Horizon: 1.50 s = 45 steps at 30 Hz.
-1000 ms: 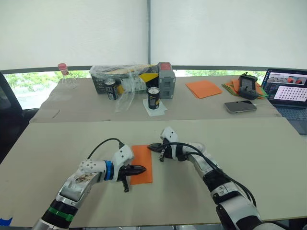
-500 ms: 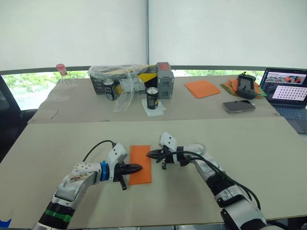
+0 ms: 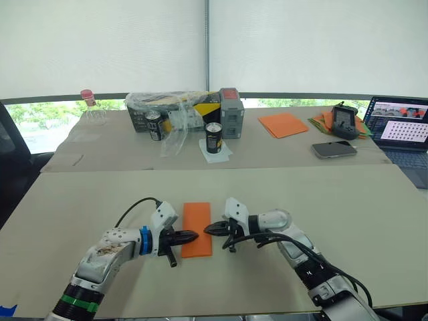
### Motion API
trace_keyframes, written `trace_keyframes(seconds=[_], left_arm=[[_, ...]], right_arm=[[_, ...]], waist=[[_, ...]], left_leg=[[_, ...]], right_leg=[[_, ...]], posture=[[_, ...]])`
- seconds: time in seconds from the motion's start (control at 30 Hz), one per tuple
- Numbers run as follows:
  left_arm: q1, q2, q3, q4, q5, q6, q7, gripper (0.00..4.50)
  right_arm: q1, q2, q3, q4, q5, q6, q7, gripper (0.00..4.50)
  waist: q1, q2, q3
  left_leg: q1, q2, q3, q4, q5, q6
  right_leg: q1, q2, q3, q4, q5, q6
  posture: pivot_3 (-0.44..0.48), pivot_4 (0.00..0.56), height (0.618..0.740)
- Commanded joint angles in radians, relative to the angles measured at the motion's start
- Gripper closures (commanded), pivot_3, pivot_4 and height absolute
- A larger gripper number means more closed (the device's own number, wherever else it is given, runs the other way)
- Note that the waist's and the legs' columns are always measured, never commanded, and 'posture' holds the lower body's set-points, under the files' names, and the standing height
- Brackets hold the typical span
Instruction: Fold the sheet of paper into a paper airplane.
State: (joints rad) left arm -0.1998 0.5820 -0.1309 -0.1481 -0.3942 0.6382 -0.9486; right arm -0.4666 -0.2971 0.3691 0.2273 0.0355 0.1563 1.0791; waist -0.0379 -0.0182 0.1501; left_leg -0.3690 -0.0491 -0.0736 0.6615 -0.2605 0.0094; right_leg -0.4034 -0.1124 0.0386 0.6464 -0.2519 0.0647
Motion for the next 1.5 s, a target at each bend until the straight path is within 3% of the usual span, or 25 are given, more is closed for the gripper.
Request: trace_keyframes(seconds=[0.03,0.43,0.87,1.27,1.5], left_arm=[[0.002,0.016,-0.012,-0.002,-0.006,0.011,-0.021,4.50],[0.004,0.043,-0.021,-0.009,-0.007,0.015,-0.049,4.50],[0.002,0.037,-0.023,-0.005,-0.005,0.011,-0.049,4.50],[-0.007,0.024,0.030,-0.013,-0.049,-0.023,-0.070,4.50],[0.027,0.039,0.228,-0.075,-0.211,-0.014,-0.084,4.50]], right_arm=[[0.095,-0.044,0.074,-0.008,-0.013,0.047,0.054,4.48],[0.222,-0.119,0.131,-0.158,0.012,0.144,0.079,4.48],[0.250,-0.191,0.190,-0.236,0.013,0.210,0.100,4.48],[0.231,-0.343,-0.030,-0.638,0.227,0.459,0.041,4.48],[0.143,-0.304,-0.108,-0.656,0.248,0.495,-0.064,4.48]], waist=[[0.001,0.000,-0.002],[0.006,-0.001,-0.005],[0.014,-0.002,-0.014],[0.029,-0.005,-0.011],[0.023,-0.006,-0.009]], left_leg=[[0.000,0.000,0.000,0.000,0.000,0.000],[0.000,0.000,0.000,-0.001,-0.001,0.000],[0.002,0.001,0.000,-0.001,-0.002,0.000],[-0.003,0.000,0.000,-0.001,-0.002,0.001],[-0.005,0.004,0.000,-0.001,-0.002,0.001]], right_leg=[[0.000,0.000,0.000,-0.001,0.000,0.000],[0.001,0.000,-0.001,-0.003,0.000,0.000],[0.003,0.002,-0.001,-0.006,0.000,0.000],[0.002,-0.001,-0.001,-0.008,0.000,0.000],[-0.003,0.002,-0.002,-0.006,0.000,0.000]], posture=[[0.000,0.150,0.739],[0.000,0.150,0.739],[0.000,0.150,0.739],[0.000,0.150,0.739],[0.000,0.150,0.739]])
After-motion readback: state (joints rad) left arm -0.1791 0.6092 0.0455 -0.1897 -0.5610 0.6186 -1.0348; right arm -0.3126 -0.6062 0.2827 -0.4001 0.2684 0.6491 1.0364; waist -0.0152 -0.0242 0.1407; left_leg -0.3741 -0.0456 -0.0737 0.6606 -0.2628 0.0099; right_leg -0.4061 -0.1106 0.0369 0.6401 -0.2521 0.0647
